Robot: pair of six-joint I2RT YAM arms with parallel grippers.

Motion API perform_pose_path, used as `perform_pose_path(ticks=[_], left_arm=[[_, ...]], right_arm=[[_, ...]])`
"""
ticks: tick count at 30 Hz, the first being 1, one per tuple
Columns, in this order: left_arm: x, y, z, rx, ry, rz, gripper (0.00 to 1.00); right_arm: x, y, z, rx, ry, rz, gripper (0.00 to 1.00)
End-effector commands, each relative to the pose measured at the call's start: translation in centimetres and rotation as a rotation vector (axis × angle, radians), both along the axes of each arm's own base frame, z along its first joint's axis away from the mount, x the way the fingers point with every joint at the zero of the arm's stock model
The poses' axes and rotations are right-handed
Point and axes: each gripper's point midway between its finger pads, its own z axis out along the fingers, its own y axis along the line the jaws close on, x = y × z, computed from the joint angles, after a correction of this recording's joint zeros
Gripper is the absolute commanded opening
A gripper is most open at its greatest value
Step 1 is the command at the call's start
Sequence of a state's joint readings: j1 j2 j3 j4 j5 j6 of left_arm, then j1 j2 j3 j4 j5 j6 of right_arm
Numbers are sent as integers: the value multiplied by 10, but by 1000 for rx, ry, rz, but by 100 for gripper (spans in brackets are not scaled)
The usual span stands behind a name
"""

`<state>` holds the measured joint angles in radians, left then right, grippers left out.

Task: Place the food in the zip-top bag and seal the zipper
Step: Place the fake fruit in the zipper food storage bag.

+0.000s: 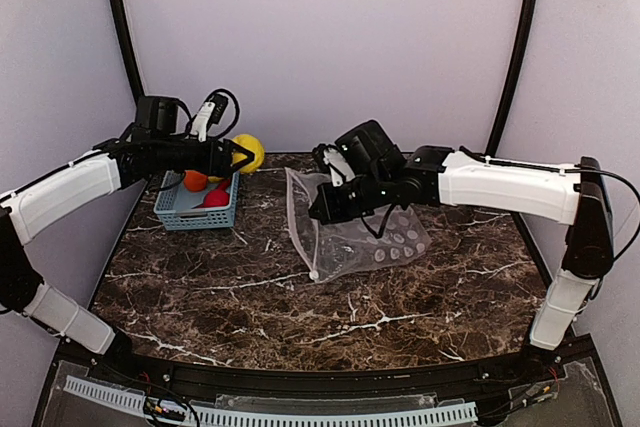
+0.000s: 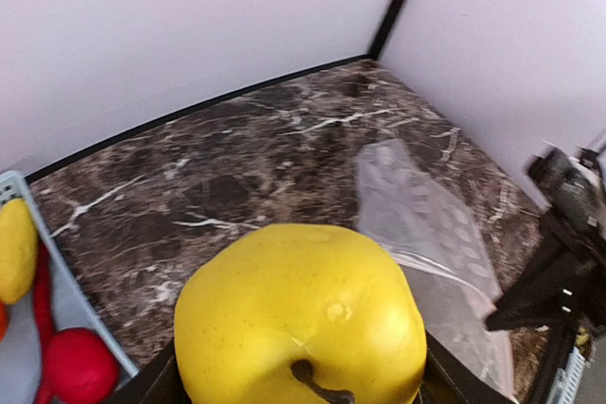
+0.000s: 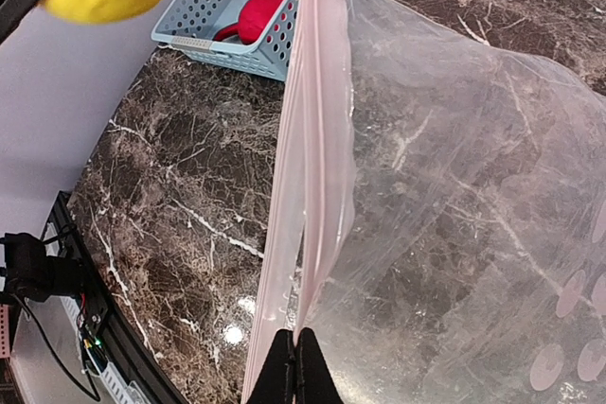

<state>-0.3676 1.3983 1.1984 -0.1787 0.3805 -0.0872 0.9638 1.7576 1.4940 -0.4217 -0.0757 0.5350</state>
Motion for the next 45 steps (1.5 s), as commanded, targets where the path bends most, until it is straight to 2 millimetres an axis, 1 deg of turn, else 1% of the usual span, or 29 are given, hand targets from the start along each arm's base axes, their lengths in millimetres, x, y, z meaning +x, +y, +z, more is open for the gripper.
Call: perform_pose_path(ticks=[1,4,8,16,22,26,29,31,35,45], left_arm=[[-54,-43,27,-163,-52,-305,71],[-77,-62,27,-207,-31,-412,71],[-93,-78,26,-230,-4,-489,71],[-102,-96,11,-225,47,-541,71],[-113,-112,-2,-216,91,-578,71],[-112,-116,-10,-208,113,-574,71],[-104,-114,-16,-186,111,-528,71],[-98,-113,-23,-162,121,-491,70],[-91,-111,-31,-136,142,-455,70],[-81,-109,-49,-57,181,-391,69]], right_arm=[[6,-5,26,47,-23,-13,0],[8,-7,32,61,-24,-19,0],[8,-7,35,78,-24,-19,0],[6,-5,50,140,-36,-2,0],[1,-4,62,202,-42,31,0],[-5,-3,69,241,-48,59,0],[-11,-2,78,280,-54,88,0],[-15,-1,81,302,-54,108,0],[-21,0,90,338,-63,141,0],[-27,4,101,382,-75,182,0]])
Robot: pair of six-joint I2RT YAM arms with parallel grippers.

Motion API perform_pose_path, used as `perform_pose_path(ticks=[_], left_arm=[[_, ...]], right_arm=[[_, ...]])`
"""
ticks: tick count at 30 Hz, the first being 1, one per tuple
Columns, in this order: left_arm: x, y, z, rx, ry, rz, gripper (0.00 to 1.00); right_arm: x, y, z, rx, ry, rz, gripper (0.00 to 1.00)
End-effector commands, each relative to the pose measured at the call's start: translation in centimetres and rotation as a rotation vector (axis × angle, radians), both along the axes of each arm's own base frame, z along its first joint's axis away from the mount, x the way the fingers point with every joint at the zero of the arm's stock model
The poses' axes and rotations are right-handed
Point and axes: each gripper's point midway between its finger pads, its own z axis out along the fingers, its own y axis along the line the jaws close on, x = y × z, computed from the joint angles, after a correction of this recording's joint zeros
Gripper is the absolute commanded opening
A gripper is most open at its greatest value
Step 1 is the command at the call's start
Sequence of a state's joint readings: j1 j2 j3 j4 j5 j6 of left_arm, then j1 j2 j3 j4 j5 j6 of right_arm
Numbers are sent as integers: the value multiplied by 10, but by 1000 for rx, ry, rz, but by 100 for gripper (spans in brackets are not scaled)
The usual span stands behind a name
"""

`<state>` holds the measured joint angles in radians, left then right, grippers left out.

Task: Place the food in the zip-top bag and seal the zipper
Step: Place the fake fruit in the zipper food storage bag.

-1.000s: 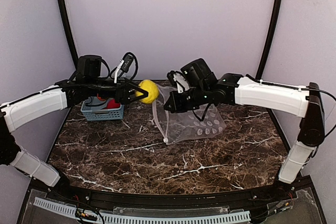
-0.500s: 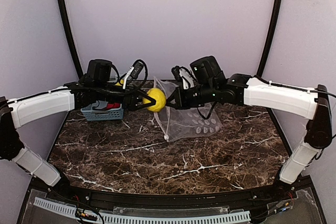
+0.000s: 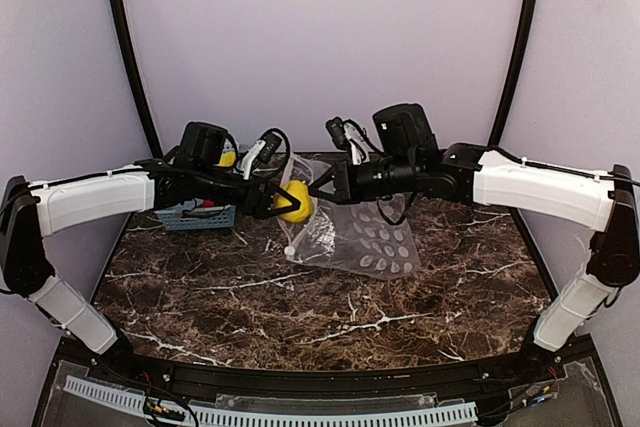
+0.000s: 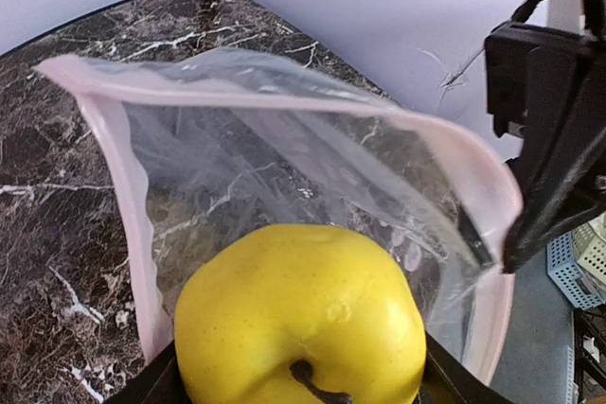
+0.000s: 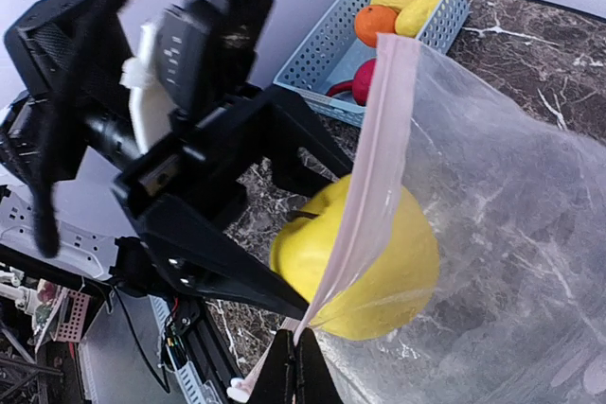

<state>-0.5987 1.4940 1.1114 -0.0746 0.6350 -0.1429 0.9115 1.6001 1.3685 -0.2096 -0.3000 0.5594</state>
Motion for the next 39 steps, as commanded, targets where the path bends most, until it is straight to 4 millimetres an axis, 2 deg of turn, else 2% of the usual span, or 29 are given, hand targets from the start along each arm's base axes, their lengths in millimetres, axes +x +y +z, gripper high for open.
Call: perform_pose_path(ticks=[1,6,15,24,28,31,39], left_arm=[[3,3,-2,51,2,34,69],[-4,-3,2,30,3,-4,69],[-45,-28,13,-30,-23,-184,70],[-35,-27,1,20,-19,-126,78],[-33,-25,1,29,-31,-112,82],[-33,-25,1,30,-31,-112,89],[-34,-24,8,22,-49,-110,91]], right_arm=[[-10,8,34,107,-53,59,0],[-8,13,28,102,-38,62,0],[-3,16,16,92,-13,46,0],[-3,15,11,94,-4,40,0],[-3,14,10,92,-5,36,0],[-3,13,9,90,-5,33,0],[-3,11,9,89,-7,24,0]])
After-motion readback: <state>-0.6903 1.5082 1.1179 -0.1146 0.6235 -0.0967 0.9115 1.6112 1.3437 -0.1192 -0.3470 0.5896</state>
